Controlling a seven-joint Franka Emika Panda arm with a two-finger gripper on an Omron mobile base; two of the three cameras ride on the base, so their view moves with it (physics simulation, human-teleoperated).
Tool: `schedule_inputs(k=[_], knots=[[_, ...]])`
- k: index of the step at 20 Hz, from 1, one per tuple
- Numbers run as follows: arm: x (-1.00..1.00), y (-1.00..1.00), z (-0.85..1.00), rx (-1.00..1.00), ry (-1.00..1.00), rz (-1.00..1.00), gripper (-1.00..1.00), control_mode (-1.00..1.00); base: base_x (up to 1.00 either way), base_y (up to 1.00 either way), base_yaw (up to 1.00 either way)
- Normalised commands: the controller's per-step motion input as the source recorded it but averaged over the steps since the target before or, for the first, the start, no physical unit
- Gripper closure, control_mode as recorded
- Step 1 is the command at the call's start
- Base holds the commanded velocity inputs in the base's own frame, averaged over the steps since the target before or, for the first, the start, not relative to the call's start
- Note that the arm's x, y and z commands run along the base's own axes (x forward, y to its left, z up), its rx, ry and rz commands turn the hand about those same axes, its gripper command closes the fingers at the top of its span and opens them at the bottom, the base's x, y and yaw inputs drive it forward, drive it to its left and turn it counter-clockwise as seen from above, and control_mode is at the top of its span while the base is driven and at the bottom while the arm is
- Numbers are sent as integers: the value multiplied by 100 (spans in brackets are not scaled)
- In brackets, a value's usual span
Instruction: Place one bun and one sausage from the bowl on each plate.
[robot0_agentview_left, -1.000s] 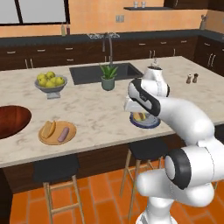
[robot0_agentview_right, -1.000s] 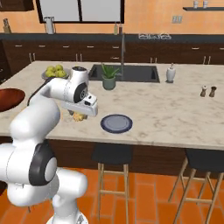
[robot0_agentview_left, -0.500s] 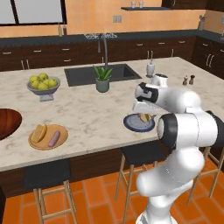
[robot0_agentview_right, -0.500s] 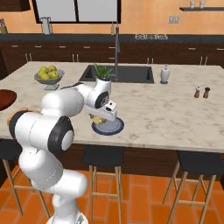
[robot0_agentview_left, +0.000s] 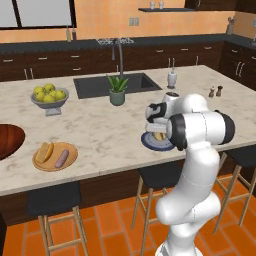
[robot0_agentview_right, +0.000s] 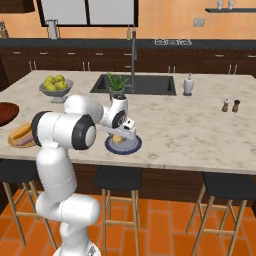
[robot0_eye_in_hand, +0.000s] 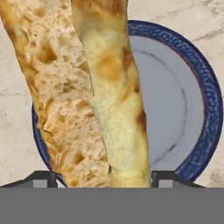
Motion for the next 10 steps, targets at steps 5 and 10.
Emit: schedule_inputs(k=[5,10], knots=[[-32,16,-21,0,-16,0,100,-100,0,0,0],[6,17,-18,-2,-10,-5,100,-100,0,0,0]])
